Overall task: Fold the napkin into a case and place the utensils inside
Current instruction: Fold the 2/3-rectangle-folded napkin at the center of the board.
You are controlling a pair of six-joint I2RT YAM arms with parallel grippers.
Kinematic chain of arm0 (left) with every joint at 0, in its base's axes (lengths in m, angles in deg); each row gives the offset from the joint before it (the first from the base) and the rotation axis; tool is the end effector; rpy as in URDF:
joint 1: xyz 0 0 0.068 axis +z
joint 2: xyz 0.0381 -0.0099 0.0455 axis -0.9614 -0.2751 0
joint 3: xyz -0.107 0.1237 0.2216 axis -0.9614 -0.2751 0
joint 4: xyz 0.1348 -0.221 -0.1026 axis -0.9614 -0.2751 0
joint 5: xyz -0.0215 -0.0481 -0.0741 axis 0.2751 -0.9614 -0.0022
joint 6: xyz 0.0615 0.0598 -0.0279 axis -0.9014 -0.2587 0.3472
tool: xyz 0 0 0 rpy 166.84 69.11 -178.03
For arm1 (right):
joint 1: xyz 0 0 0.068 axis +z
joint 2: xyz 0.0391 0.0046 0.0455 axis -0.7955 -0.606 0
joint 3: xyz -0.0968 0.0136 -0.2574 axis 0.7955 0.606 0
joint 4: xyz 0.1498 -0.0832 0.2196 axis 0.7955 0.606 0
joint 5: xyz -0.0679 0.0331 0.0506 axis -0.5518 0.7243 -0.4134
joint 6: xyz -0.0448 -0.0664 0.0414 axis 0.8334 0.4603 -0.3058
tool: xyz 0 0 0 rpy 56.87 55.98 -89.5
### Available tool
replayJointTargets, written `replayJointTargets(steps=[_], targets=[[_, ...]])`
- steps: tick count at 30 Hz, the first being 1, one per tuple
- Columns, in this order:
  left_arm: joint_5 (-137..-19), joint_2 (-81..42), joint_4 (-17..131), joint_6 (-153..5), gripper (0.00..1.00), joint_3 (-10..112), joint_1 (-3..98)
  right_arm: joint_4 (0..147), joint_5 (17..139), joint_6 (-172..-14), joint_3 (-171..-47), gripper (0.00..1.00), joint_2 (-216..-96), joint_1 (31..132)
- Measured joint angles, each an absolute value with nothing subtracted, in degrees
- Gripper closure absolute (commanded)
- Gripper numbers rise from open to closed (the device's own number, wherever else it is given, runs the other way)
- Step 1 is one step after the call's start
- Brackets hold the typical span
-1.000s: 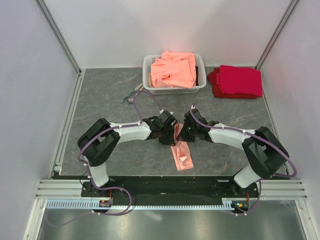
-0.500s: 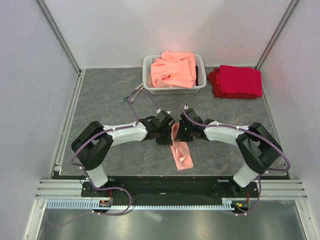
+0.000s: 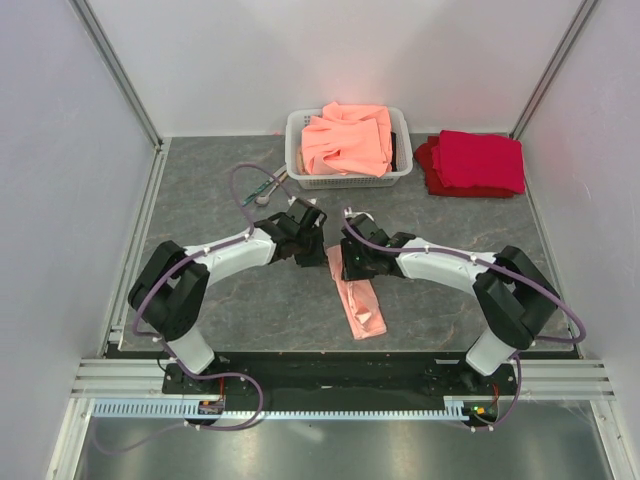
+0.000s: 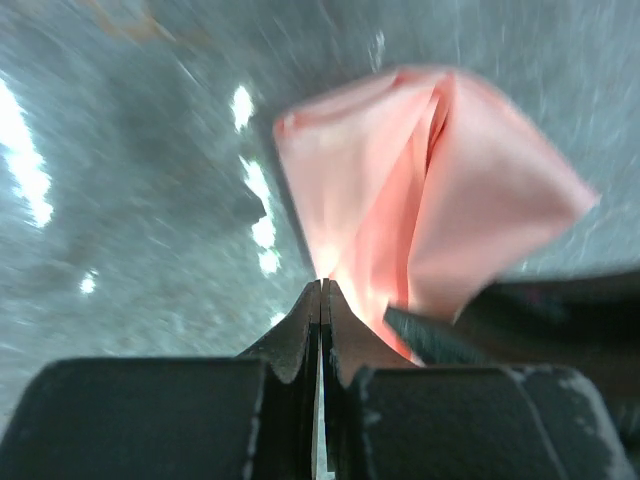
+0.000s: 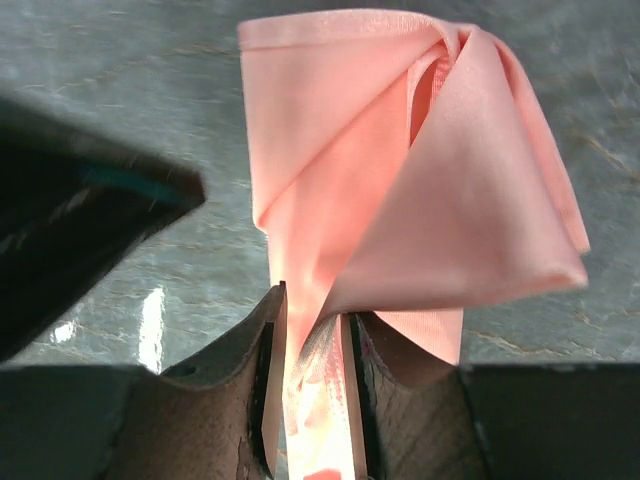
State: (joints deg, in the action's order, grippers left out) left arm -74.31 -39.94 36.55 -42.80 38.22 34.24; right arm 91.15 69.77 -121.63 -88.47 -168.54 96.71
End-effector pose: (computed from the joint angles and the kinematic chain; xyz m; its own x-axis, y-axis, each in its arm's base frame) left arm 0.2899 -0.2500 0.1417 -0.9204 -0.1076 -0.3759 0.0716 0.8987 -0.4326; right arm 0.2631 0.2529 0.1335 -0.8905 -0.0554 -0.4516 -0.2147 0.9263 0.3098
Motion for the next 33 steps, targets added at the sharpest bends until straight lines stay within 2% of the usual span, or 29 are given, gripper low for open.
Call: replayJointTargets(steps=[7, 17, 24, 33], targets=[[-74.8, -40.2, 37.1, -43.9, 0.96, 39.4, 38.6, 95.9, 63.6, -117.7, -96.2, 0.59, -173.4, 102.7], [-77.0, -39.5, 38.3, -44.1, 0.96, 38.3, 41.1, 99.2, 61.0, -116.0, -97.2, 0.5, -175.4, 103.8], [-80.4, -37.9, 40.3, -44.1, 0.96, 35.8, 42.2, 99.9, 59.0, -114.8, -100.1, 0.28, -175.4, 103.9], [-80.7, -37.4, 40.4, -44.1, 0.97, 34.5, 42.9, 99.8, 57.6, -112.6, -104.8, 0.27, -178.2, 103.6]])
